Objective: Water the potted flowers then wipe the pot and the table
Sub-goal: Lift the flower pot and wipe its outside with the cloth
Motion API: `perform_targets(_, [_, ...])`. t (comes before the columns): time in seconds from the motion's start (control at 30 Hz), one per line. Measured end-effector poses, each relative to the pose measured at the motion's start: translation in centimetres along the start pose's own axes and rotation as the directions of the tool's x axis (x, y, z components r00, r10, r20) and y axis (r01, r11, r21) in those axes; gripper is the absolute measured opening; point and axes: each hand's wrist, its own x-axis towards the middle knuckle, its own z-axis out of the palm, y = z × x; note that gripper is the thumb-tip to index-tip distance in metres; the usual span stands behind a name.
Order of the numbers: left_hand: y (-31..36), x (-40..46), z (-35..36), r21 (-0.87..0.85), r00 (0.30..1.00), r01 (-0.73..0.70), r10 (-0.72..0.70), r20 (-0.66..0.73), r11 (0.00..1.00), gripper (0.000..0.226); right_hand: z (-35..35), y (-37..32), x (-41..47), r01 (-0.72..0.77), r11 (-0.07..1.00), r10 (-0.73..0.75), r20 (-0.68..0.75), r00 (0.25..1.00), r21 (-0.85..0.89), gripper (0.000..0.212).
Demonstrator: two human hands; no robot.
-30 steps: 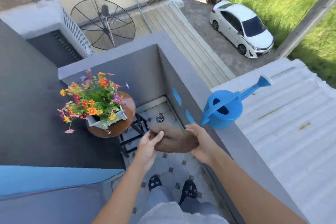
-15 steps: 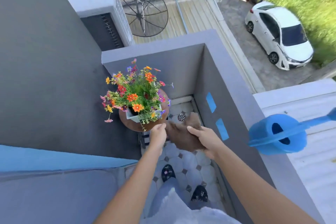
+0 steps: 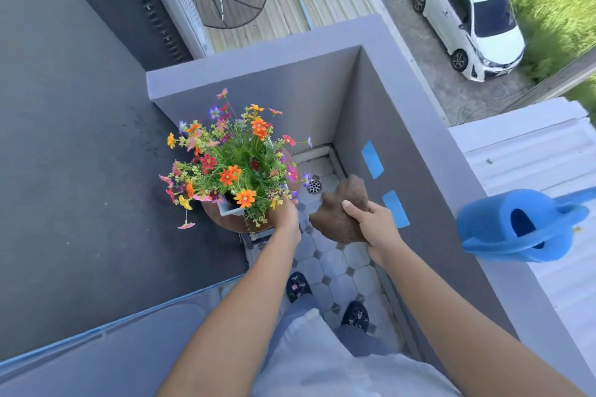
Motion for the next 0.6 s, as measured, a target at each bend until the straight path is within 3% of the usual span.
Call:
perform_targets(0.17, [1.5, 0.1, 0.8, -0.089, 0.997, 0.074, -0.074, 0.011, 0.993, 0.042, 1.0, -0.5, 0.2, 0.018, 1.000, -0.018, -0.017, 1.000, 0.012, 0.014])
perform_targets(0.27, [2.0, -1.0, 1.4, -0.151, 0.997, 0.072, -0.072, 0.009, 0.986, 0.029, 0.8, -0.2, 0.3, 0.025, 1.000, -0.025, -0.023, 0.999, 0.015, 0.015])
perform_targets(0.37, [2.5, -0.8, 2.1, -0.228, 0.994, 0.111, -0.109, 0.022, 0.967, 0.040, 0.4, -0.2, 0.5, 0.016, 1.000, -0.015, -0.043, 0.999, 0.024, 0.015])
perform_targets(0.5, [2.8, -0.1, 2.7, -0.158, 0.987, 0.152, -0.157, -0.019, 0.976, 0.044, -0.1, -0.4, 1.0, 0.030, 0.999, -0.029, -0.049, 0.998, 0.021, 0.015])
perform_targets(0.6, [3.5, -0.4, 1.6, -0.126, 0.993, 0.106, -0.111, -0.037, 0.986, 0.026, -0.4, -1.0, 1.3, 0.079, 0.997, -0.079, -0.029, 0.996, 0.003, 0.014])
